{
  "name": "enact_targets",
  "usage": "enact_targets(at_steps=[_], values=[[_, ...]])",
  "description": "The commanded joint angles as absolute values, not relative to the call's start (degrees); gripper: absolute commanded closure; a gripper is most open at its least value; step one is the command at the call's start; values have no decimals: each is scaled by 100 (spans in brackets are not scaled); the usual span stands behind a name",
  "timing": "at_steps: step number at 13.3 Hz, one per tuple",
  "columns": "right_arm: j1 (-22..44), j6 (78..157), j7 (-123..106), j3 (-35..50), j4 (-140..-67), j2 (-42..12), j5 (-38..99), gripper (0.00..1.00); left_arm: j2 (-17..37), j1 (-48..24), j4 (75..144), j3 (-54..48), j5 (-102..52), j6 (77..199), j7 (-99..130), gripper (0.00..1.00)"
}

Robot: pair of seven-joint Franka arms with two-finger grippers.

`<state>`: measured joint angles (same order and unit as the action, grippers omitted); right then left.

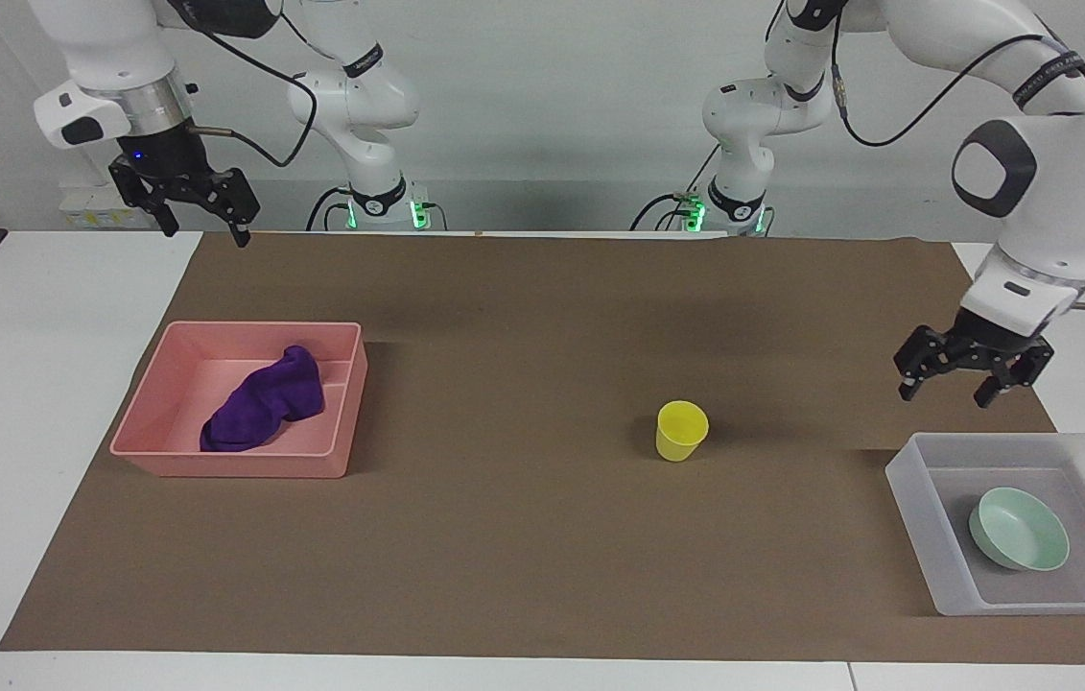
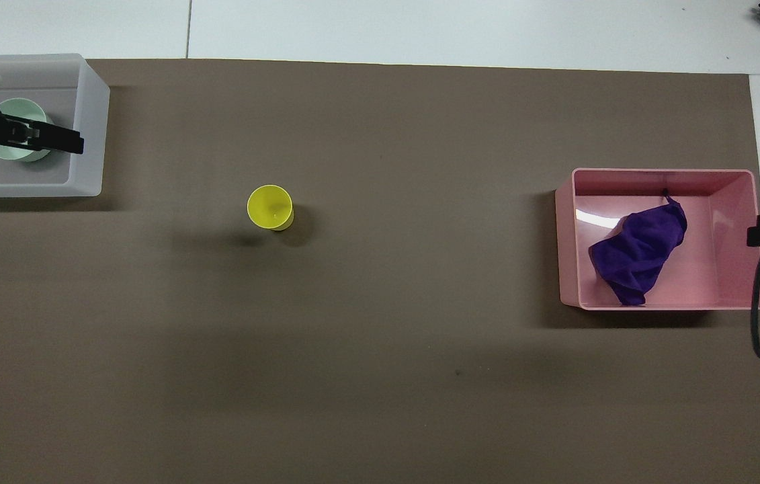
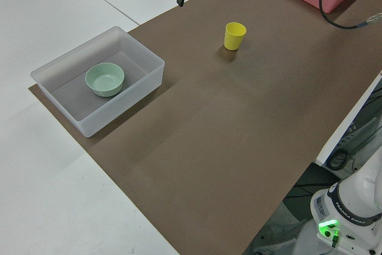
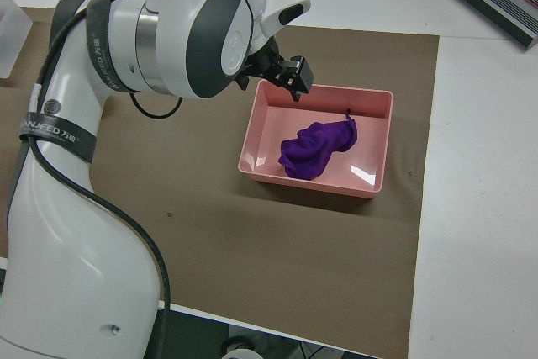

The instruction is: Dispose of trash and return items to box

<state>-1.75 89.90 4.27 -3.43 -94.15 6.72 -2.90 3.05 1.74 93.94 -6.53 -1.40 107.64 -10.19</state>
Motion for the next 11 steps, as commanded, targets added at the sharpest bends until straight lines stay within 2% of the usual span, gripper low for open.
enact_targets(at_steps=[1,5,9,11], values=[[-246,8947,264,-316,-9483,624,-141,0,-157,-9,9642,-606,-53,10399,-1020,0],[-229,9000,124,-316,-9685,712,-149,0,-79,-35,8905,-624,-105,9486,-1020,0],[-79,8859,193,-237,-9571,633,-237,0,0,-114,8736,-615,-71,9194,-1011,0],[-88,8886,360,-229,-9615,650,-167,0,-44,-656,8754,-118,-88,9176,-1011,0]])
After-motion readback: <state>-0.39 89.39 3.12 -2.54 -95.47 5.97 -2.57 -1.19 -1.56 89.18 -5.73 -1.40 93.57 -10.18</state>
